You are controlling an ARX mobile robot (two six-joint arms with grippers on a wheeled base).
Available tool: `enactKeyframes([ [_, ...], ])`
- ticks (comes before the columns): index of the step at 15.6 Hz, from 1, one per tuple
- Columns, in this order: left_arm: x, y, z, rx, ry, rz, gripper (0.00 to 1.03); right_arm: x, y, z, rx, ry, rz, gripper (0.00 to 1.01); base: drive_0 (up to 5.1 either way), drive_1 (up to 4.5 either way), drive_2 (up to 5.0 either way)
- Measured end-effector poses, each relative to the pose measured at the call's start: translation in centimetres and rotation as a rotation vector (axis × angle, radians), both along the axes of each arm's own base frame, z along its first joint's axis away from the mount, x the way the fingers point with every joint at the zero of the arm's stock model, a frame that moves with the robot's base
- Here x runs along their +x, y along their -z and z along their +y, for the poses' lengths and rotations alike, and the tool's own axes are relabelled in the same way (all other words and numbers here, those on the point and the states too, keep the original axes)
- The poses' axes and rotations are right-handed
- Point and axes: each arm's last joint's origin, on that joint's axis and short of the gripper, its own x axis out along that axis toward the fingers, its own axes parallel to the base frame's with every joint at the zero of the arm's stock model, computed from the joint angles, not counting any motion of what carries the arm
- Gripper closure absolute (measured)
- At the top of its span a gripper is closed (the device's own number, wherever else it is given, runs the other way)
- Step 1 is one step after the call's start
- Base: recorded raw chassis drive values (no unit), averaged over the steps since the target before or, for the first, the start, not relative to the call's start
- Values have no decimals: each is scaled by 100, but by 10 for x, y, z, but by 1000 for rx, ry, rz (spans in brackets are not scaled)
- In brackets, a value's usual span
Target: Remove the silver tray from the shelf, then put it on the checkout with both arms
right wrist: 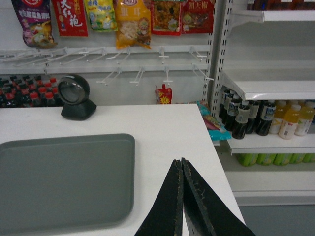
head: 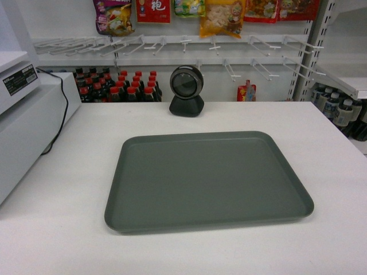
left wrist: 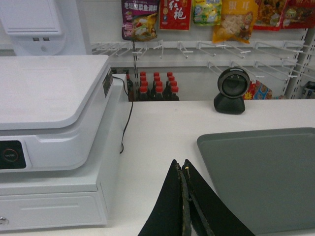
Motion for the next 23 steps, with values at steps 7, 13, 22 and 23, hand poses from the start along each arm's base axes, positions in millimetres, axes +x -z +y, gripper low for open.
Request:
enactKeyframes([
  [7, -9, -4, 0, 0, 0, -19, 102, -9, -4, 0, 0, 0, -13, 99, 0, 0, 0],
  [13, -19, -6, 0, 0, 0, -27, 102, -21, -7, 0, 0, 0, -25, 99, 0, 0, 0],
  [22, -30, -6, 0, 0, 0, -27, 102, -33, -7, 0, 0, 0, -28, 99, 0, 0, 0],
  [23, -32, -5, 0, 0, -1, -14, 102, -34, -7, 0, 0, 0, -29, 99, 0, 0, 0],
])
